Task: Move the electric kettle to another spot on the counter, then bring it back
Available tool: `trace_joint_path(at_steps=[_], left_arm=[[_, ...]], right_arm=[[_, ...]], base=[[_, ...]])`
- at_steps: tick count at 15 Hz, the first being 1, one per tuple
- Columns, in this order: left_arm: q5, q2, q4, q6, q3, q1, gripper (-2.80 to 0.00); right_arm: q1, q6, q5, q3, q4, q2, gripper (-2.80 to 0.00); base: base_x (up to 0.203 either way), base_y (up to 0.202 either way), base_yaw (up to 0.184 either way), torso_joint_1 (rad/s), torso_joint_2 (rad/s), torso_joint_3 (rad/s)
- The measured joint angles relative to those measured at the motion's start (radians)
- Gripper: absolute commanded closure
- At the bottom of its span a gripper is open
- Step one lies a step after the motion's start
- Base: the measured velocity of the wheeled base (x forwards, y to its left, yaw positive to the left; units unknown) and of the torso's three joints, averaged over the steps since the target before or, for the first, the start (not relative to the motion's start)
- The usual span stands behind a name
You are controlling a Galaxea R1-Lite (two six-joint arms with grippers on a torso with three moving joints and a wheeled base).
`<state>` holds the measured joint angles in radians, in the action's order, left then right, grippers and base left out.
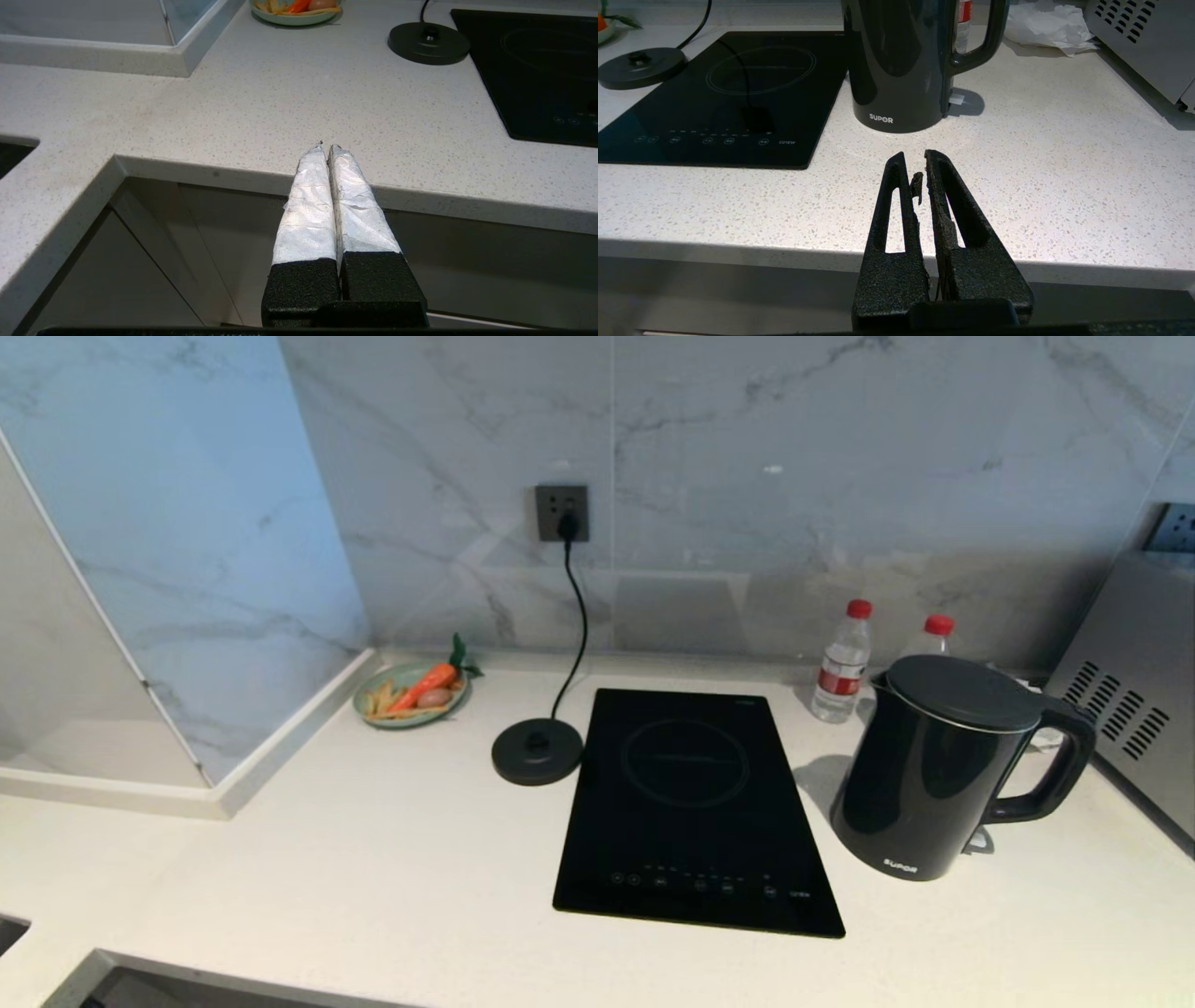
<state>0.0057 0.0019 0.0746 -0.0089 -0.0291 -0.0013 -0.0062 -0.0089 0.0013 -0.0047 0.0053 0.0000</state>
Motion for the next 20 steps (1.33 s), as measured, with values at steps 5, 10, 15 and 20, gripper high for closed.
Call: trace_joint_path(at_steps=[5, 10, 15, 20], left_arm=[[0.0, 0.0, 0.0, 0.0, 0.0, 0.0, 0.0], [0.0, 0.0, 0.0, 0.0, 0.0, 0.0, 0.0], [0.0, 0.0, 0.0, 0.0, 0.0, 0.0, 0.0], [0.0, 0.0, 0.0, 0.0, 0.0, 0.0, 0.0]], right_arm=[[0.0, 0.0, 0.0, 0.0, -0.001, 0.0, 0.0], [0.0, 0.0, 0.0, 0.0, -0.001, 0.0, 0.0], [0.0, 0.0, 0.0, 0.0, -0.001, 0.0, 0.0], [0.0, 0.0, 0.0, 0.0, -0.001, 0.0, 0.0]], base=[[0.0, 0.0, 0.0, -0.13, 0.35, 0.212], [0.0, 0.0, 0.0, -0.15, 0.42, 0.271], [0.0, 0.0, 0.0, -0.169, 0.54, 0.362], [0.0, 0.0, 0.0, -0.136, 0.51, 0.379]])
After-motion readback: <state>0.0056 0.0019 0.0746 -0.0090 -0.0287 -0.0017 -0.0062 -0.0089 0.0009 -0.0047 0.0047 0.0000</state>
